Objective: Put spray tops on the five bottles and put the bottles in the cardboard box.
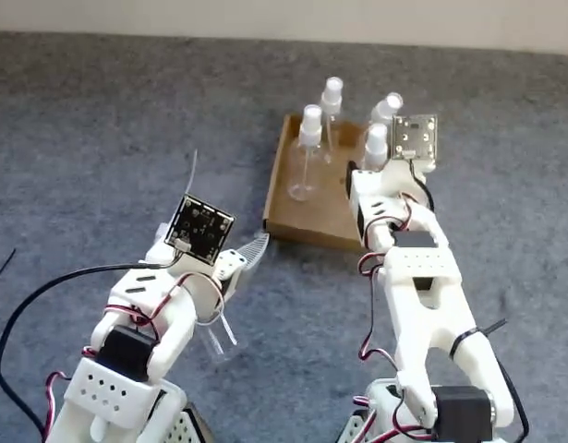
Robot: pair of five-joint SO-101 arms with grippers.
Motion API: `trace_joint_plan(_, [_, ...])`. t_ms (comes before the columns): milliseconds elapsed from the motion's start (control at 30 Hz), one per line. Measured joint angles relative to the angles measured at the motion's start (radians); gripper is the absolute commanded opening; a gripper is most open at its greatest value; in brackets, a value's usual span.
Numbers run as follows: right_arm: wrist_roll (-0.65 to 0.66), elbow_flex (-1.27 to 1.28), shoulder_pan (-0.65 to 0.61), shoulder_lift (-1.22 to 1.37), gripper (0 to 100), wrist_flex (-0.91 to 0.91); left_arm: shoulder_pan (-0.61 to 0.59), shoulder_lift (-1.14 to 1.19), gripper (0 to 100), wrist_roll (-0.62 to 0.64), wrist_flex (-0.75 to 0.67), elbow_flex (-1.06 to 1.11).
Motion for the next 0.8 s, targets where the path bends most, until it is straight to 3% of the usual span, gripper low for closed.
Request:
trace_joint_plan(233, [0.000,0.000,0.000,0.012,1.3,0.000,0.000,0.000,23,0.000,0.000,0.000])
trace_joint_plan(467, [0.000,0.000,0.000,0.012,14.6,0.000,0.000,0.000,23,0.000,0.000,0.000])
trace_joint_plan(800, [0.000,0.000,0.000,0.012,15.3,0.000,0.002,0.000,23,0.000,0.000,0.000])
